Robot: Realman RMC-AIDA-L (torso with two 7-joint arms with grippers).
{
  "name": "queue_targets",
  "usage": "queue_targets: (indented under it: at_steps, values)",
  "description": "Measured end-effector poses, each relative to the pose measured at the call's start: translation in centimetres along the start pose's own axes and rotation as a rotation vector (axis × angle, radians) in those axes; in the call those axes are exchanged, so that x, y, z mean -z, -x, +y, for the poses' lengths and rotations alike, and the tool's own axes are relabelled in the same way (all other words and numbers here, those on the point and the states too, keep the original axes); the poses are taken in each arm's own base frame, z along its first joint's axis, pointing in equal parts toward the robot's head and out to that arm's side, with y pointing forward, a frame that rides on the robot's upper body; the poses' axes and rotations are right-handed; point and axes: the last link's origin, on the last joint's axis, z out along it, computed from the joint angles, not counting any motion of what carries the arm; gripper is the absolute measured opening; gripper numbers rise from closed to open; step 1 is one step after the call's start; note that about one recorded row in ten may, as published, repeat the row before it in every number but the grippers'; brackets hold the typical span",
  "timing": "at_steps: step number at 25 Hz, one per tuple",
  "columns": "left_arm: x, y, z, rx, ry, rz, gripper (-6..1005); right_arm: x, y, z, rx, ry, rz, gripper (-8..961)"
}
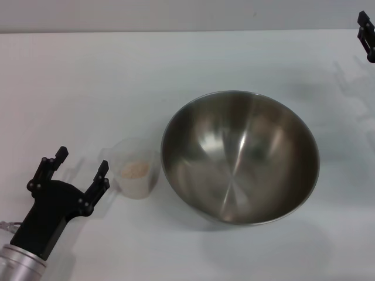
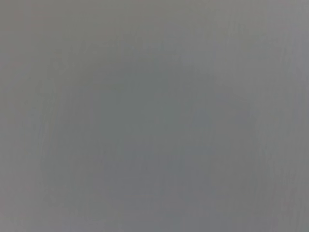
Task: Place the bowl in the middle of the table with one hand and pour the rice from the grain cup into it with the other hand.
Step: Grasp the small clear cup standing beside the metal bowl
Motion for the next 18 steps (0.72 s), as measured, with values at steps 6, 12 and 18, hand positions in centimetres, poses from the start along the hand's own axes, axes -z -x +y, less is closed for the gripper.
queue_targets:
  at_steps: [6, 12, 18]
  values:
    - [-0.4, 0.1, -0.1, -0.002, 0.002, -0.013, 812, 0.1, 0.0, 0.0, 0.001, 0.000, 0.002, 481]
    - [-1.4, 0.2, -0.3, -0.010, 0.011, -0.030, 812, 0.1, 0.0, 0.1, 0.001, 0.004, 0.000, 481]
    - [-1.9, 0.2, -0.5, -0.011, 0.003, -0.037, 813, 0.1, 0.0, 0.1, 0.001, 0.005, -0.003, 480]
